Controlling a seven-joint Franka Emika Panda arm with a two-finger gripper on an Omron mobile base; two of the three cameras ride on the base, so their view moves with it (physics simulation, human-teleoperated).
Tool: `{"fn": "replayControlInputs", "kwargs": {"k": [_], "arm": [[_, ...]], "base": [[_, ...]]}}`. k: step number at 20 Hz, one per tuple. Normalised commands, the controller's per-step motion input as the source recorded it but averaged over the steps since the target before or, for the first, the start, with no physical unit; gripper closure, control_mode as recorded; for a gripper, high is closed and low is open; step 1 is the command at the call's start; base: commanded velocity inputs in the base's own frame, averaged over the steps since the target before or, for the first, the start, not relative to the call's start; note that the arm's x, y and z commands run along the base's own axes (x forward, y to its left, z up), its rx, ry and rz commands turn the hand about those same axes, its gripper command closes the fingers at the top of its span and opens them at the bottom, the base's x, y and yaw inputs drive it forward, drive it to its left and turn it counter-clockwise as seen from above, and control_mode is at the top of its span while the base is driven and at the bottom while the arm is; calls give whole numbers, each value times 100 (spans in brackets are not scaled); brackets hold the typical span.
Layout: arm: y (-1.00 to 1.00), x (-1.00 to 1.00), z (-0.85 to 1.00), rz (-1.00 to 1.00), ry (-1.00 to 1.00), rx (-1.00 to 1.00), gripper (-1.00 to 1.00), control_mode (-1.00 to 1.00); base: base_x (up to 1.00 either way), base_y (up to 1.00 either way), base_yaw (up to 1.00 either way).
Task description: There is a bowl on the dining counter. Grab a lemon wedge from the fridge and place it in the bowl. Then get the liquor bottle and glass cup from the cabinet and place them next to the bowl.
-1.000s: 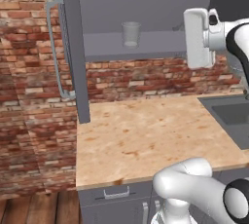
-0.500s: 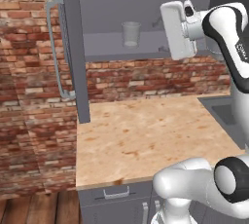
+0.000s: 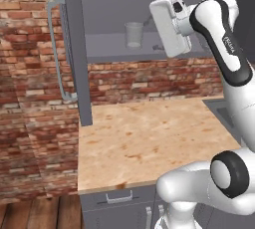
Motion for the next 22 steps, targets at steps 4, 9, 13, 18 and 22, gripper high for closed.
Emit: {"fn": "replayControlInputs", "kwargs": {"k": [4, 9, 13, 18, 22], "arm": [[16, 30, 0, -9, 0, -5, -100, -100], [6, 30, 0, -15, 0, -6, -100, -100], [3, 31, 0, -16, 0, -2, -100, -100], [1, 26, 0, -15, 0, 0, -100, -100], [1, 24, 0, -15, 0, 0, -100, -100]], "base": [[0, 0, 0], [0, 0, 0], [0, 0, 0], [0, 0, 0], [0, 0, 0]]}}
